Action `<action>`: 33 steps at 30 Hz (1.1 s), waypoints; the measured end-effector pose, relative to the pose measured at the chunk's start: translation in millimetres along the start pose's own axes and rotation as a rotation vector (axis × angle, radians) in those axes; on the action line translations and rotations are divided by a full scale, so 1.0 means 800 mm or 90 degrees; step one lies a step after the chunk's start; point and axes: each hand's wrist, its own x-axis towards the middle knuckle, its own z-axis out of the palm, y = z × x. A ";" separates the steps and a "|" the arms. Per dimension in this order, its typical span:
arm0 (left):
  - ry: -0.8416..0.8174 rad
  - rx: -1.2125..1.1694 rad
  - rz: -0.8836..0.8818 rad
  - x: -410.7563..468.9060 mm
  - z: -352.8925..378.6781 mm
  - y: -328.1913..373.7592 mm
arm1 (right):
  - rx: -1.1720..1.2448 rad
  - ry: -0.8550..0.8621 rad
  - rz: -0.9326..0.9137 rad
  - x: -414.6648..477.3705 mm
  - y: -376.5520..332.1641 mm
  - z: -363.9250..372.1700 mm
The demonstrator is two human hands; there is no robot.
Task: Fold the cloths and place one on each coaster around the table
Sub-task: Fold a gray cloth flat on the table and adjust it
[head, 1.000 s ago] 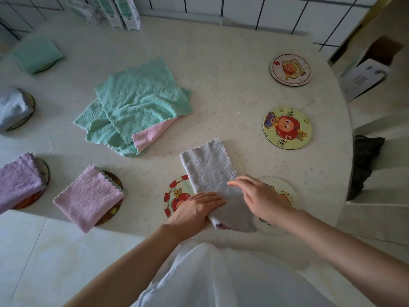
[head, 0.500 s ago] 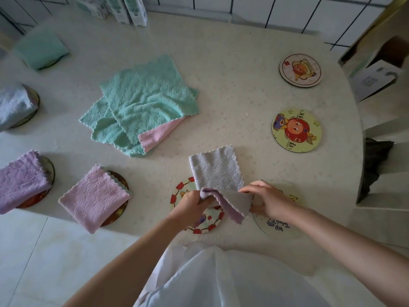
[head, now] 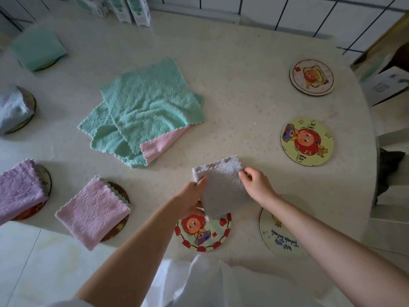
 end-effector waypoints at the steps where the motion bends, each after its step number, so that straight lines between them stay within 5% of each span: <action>1: -0.006 0.003 -0.007 0.002 -0.001 0.001 | -0.006 -0.003 0.011 0.002 -0.002 0.000; 5: -0.016 0.052 0.001 0.008 -0.004 0.009 | -0.045 -0.014 0.004 0.012 -0.012 0.000; 11: 0.170 0.171 0.161 0.017 -0.018 0.028 | -0.084 0.059 -0.024 0.027 -0.018 0.003; 21: 0.302 0.190 0.169 0.028 -0.023 0.032 | -0.180 0.095 0.024 0.035 -0.026 0.010; 24: 0.440 0.366 0.244 0.023 -0.024 0.023 | -0.261 0.120 0.006 0.028 -0.030 0.009; 26: 0.535 0.544 0.391 0.018 -0.020 0.008 | -0.348 0.156 -0.088 0.015 -0.033 0.007; 29: 0.408 0.800 0.645 0.011 -0.003 -0.022 | -0.449 0.169 -0.247 -0.010 -0.032 0.016; 33: 0.298 0.975 0.619 0.020 -0.003 -0.063 | -0.492 0.112 -0.257 -0.031 -0.006 0.036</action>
